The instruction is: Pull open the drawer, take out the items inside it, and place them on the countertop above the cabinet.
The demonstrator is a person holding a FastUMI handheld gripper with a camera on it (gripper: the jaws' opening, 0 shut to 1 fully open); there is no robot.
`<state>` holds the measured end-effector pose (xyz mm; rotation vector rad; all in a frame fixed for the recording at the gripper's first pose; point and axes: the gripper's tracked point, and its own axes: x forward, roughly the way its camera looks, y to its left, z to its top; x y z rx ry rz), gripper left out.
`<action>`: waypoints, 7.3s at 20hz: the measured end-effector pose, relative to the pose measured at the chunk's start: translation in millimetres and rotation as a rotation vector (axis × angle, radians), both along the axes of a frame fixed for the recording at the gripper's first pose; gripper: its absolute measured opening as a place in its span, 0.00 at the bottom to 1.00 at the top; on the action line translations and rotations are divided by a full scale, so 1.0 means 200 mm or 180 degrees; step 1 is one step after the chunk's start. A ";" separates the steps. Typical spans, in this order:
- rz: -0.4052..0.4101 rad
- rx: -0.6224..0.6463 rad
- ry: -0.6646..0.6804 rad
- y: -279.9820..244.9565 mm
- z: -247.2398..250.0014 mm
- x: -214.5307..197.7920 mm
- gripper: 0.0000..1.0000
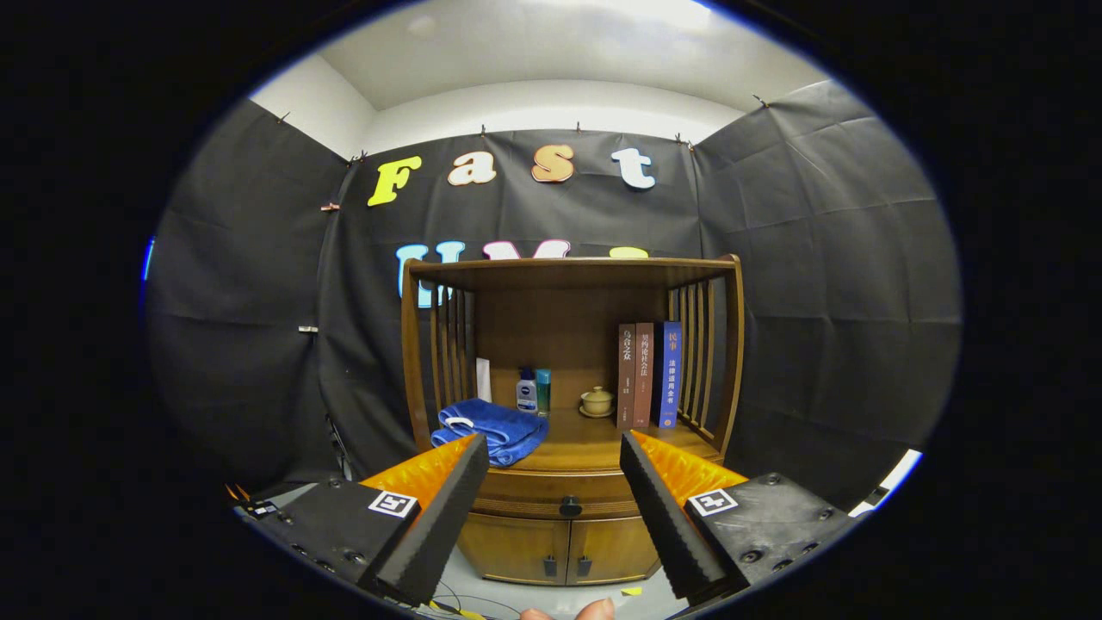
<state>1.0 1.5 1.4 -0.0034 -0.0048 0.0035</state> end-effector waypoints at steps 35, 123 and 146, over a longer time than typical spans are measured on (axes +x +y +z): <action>0.0007 -0.0145 0.0094 -0.06 -0.81 0.83 0.99; -0.0078 -0.0081 0.2875 -0.22 -1.25 0.90 0.99; -0.0145 0.0019 0.3250 -0.23 -1.52 1.00 0.22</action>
